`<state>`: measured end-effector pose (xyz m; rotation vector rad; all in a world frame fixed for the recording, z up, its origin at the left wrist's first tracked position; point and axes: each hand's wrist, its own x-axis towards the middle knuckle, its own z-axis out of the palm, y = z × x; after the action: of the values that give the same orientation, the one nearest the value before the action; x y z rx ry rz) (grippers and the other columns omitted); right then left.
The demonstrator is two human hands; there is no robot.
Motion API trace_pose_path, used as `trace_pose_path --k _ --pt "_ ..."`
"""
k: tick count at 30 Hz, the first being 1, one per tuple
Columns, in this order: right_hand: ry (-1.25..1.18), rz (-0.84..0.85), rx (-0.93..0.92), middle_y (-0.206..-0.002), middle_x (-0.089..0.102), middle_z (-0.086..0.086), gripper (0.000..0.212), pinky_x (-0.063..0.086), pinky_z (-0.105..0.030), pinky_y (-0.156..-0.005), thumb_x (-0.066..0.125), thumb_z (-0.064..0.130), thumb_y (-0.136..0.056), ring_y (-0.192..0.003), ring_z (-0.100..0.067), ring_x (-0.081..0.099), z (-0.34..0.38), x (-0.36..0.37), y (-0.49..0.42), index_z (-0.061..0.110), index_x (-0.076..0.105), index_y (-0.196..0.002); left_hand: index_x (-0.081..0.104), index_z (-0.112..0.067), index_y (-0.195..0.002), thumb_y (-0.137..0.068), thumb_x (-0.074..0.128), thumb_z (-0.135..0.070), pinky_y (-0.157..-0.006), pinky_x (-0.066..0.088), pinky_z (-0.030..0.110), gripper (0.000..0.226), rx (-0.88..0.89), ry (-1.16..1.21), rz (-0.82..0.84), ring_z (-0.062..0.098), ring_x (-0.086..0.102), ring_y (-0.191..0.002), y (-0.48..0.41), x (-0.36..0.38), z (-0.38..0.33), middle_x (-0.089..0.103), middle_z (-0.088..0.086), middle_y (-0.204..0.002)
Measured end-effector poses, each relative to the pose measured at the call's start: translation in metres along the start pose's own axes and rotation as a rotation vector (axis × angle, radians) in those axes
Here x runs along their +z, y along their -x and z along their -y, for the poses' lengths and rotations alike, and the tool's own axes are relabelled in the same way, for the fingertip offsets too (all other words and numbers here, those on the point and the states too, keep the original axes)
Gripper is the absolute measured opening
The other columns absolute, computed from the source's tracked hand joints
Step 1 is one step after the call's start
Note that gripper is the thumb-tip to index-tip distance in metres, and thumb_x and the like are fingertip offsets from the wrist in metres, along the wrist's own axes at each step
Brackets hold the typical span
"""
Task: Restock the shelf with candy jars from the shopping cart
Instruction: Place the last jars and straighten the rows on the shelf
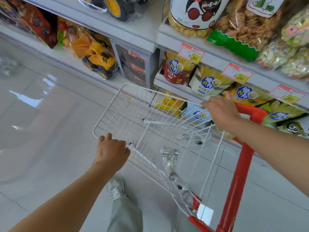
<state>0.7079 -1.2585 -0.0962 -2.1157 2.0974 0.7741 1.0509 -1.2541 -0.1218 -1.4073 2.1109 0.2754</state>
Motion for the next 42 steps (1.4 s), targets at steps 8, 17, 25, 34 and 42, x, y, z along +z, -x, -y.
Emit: trace_pose_path --k 8,17,25,34,42 --pt "-0.360 -0.512 -0.069 -0.107 0.063 -0.011 0.042 0.038 -0.040 -0.085 0.067 -0.003 -0.069 -0.093 -0.032 0.060 0.058 0.019 0.003 0.011 0.068 -0.109 0.062 -0.024 -0.109 -0.098 0.037 -0.032 -0.087 0.040 0.030 0.028 0.311 0.039 0.059 0.016 0.059 -0.092 -0.056 -0.009 -0.008 0.066 -0.004 -0.095" --pt "-0.366 0.242 0.183 -0.138 0.046 -0.005 0.042 0.029 -0.035 -0.106 0.042 0.025 -0.100 -0.126 -0.025 0.043 0.113 0.083 0.026 0.016 0.038 -0.141 0.057 -0.027 -0.124 -0.097 0.045 -0.029 -0.096 0.040 0.029 0.030 0.614 0.108 0.110 0.015 0.055 -0.108 -0.099 0.003 -0.032 0.063 -0.004 -0.117" --pt "-0.213 0.426 0.279 -0.142 0.043 -0.014 0.069 0.009 -0.047 -0.119 0.056 0.023 -0.090 -0.133 -0.030 0.036 0.135 0.118 0.025 0.007 0.023 -0.149 0.015 -0.023 -0.152 -0.097 0.047 -0.030 -0.118 0.014 0.036 0.064 0.646 -0.080 -0.035 0.024 0.008 -0.148 -0.120 0.016 -0.051 0.009 0.006 -0.161" --pt "-0.117 0.441 0.345 -0.126 0.051 -0.005 0.052 0.015 -0.046 -0.115 0.063 0.026 -0.083 -0.128 -0.029 0.035 0.144 0.139 0.005 0.014 0.048 -0.131 0.011 -0.018 -0.154 -0.072 0.068 -0.016 -0.119 0.007 0.054 0.100 0.749 -0.132 -0.482 0.041 0.015 -0.144 -0.158 -0.001 -0.061 0.015 0.020 -0.157" --pt "-0.098 0.376 0.429 -0.105 0.060 0.002 0.025 0.028 -0.039 -0.108 0.063 0.014 -0.081 -0.117 -0.023 0.044 0.146 0.142 -0.014 0.018 0.061 -0.106 0.004 -0.015 -0.154 -0.071 0.067 -0.016 -0.118 0.016 0.053 0.104 0.908 -0.148 -0.405 0.037 0.023 -0.142 -0.185 0.003 -0.048 0.022 0.016 -0.155"
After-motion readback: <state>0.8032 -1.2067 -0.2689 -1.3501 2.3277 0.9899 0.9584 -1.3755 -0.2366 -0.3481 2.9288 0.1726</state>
